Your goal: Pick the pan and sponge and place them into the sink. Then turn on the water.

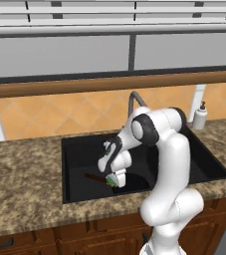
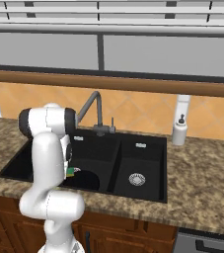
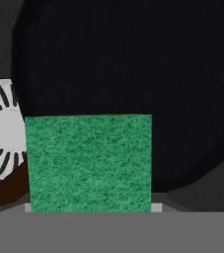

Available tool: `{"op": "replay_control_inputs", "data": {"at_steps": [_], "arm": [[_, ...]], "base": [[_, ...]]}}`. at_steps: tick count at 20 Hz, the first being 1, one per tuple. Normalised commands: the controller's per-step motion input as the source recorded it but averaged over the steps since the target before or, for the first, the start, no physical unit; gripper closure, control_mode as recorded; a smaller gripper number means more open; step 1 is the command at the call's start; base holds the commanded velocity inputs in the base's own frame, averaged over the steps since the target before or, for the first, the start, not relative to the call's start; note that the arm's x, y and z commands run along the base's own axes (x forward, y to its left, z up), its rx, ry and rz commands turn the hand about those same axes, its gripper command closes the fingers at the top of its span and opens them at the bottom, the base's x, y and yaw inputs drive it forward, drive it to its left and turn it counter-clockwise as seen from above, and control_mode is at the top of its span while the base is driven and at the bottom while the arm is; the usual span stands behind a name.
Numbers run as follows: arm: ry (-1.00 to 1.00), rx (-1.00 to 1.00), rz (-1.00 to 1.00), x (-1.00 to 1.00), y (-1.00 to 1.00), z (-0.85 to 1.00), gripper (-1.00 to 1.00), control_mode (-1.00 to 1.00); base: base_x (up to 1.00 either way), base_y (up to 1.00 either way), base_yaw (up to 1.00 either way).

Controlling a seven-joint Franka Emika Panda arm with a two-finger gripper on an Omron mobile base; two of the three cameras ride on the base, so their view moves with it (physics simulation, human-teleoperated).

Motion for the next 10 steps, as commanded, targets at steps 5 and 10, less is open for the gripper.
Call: {"op": "replay_control_inputs", "data": {"at_steps": [5, 10], "arm": [[0.00, 0.00, 0.00, 0.30, 0.00, -0.29, 1.00, -1.00], [-0.03, 0.03, 0.00, 0.11, 0.00, -0.28, 1.00, -1.00]], "base": [[0.00, 0.00, 0.00], [0.00, 0.00, 0.00]]}}
